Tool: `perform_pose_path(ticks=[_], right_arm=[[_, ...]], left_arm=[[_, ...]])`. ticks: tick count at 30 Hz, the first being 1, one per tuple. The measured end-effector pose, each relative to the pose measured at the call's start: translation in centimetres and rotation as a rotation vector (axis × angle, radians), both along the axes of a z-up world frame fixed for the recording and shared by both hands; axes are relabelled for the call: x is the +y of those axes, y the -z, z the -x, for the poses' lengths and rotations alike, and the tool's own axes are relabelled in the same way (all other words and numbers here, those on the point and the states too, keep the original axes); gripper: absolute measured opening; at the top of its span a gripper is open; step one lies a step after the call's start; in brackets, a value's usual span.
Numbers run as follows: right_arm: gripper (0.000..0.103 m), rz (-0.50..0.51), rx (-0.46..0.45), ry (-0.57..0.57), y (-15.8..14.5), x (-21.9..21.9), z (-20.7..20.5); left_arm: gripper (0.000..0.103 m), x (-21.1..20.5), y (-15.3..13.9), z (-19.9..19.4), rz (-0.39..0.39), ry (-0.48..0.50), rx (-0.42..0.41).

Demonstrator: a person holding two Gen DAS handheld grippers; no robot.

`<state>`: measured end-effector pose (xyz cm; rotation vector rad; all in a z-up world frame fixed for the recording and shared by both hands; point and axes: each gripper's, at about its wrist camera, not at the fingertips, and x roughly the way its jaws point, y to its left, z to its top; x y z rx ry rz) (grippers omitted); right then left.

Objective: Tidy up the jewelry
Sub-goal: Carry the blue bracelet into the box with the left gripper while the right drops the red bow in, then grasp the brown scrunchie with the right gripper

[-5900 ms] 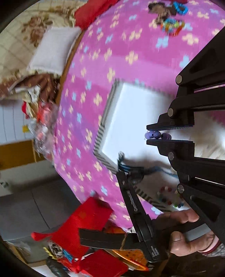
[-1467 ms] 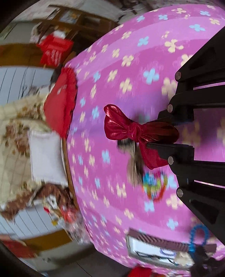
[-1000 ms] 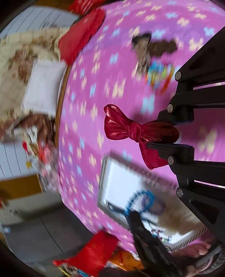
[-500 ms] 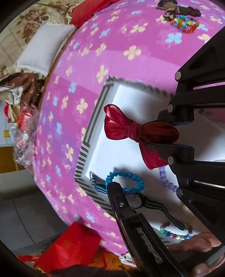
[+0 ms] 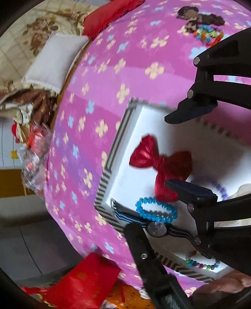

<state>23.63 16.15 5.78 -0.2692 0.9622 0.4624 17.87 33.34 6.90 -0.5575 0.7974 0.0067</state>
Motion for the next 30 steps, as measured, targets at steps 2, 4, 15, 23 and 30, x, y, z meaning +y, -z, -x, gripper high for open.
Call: perform_pose_path(ticks=[2,4,15,23,30], right_arm=[[0.057,-0.011,-0.008,0.025,-0.6,-2.1,0.7],[0.057,-0.025,-0.015,0.049,-1.2,-4.8,1.6],[0.057,-0.049,-0.029,0.349,-1.5,-24.8,6.3],[0.052,-0.108,0.018,0.506,-0.1,-33.6,5.1],[0.052,-0.096,0.025,0.531,0.9,-33.5,1.8]], left_arm=[[0.045,-0.6,0.0,0.3,-0.032,0.003,0.004],[0.045,-1.3,0.0,0.9,-0.078,0.005,0.007],[0.046,-8.3,-1.6,5.6,-0.074,0.159,-0.012],[0.046,-19.2,-2.4,9.0,-0.03,0.287,0.022],[0.046,-25.2,1.2,8.8,-0.113,0.378,0.082]])
